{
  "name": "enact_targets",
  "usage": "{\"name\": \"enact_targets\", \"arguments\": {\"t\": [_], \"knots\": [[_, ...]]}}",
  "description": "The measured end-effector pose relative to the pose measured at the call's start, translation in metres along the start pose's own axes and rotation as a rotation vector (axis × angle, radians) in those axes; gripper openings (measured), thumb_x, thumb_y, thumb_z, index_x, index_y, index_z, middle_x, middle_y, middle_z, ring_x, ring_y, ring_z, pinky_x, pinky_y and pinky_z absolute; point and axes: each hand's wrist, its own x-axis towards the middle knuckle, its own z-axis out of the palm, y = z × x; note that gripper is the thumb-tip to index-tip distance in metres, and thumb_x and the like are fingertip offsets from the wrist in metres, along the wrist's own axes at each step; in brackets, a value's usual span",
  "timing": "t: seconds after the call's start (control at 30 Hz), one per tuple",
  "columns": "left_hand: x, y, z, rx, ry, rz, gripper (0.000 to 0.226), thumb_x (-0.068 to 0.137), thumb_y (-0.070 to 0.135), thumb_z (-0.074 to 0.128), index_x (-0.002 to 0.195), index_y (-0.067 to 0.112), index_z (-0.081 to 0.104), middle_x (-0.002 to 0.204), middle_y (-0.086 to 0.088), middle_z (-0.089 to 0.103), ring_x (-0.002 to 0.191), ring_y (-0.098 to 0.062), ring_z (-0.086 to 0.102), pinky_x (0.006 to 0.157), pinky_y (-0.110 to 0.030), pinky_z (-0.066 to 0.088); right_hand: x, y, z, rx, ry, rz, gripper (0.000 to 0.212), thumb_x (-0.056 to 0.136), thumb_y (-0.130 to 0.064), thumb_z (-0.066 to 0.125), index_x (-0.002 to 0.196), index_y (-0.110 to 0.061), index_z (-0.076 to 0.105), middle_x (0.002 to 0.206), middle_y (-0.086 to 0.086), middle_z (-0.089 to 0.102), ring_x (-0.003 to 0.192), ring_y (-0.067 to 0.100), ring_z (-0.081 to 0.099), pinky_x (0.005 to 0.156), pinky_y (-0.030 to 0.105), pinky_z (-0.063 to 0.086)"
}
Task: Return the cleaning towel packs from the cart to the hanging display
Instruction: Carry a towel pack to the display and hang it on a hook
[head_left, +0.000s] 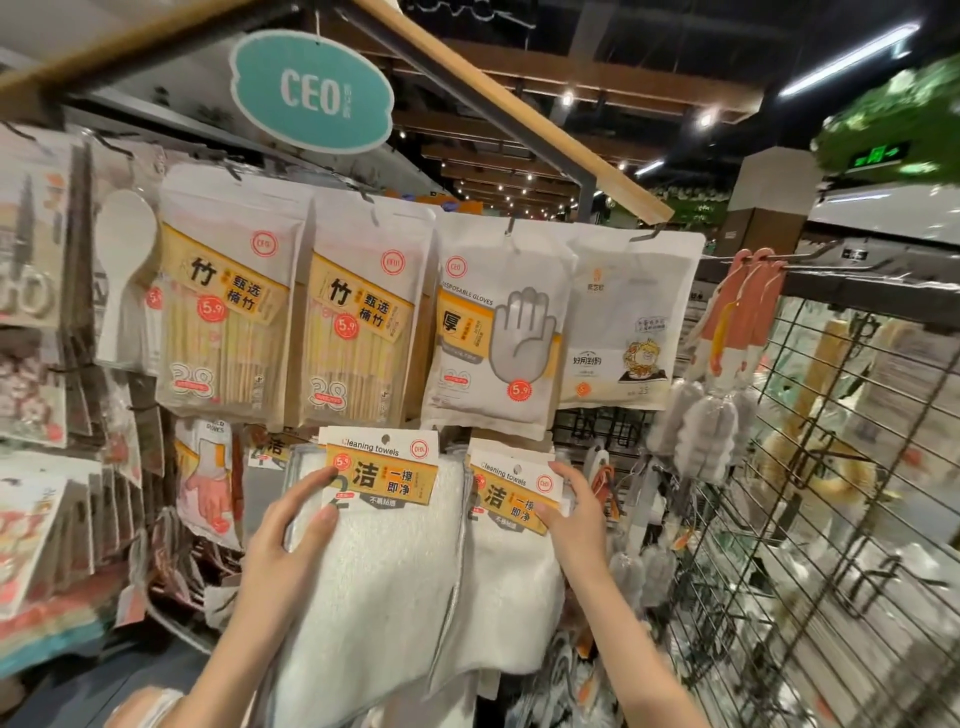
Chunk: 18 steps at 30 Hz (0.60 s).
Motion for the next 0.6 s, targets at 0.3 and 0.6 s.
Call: {"name": "enact_targets", "arguments": {"t": [0.3, 0.6], "knots": [[-0.008, 0.006, -0.003, -0.005, 0.006, -0.006, 0.038, 0.094, 0.019, 0.055, 0.121, 0.045, 0.056, 0.123, 0.033, 0.053, 0.112, 0.025, 0.041, 0.093, -0.022, 0.033, 0.0, 0.005, 0.006, -0.02, -0.006, -0.018, 0.049, 0.081, 0.009, 0.063, 0.12, -0.021, 0.057, 0.117, -0.003, 0.057, 0.107, 0.014, 0.056, 0.084, 0.03, 0.053], [-0.014, 0.014, 0.002, -0.004, -0.007, -0.007, 0.04, 0.093, 0.02, 0.056, 0.12, 0.049, 0.054, 0.119, 0.043, 0.051, 0.112, 0.025, 0.041, 0.088, -0.015, 0.032, 0.02, 0.006, 0.017, -0.304, 0.043, -0.077, 0.023, 0.085, 0.005, 0.059, 0.092, -0.017, 0.061, 0.115, 0.0, 0.042, 0.103, 0.01, 0.045, 0.064, 0.007, 0.041]]}}
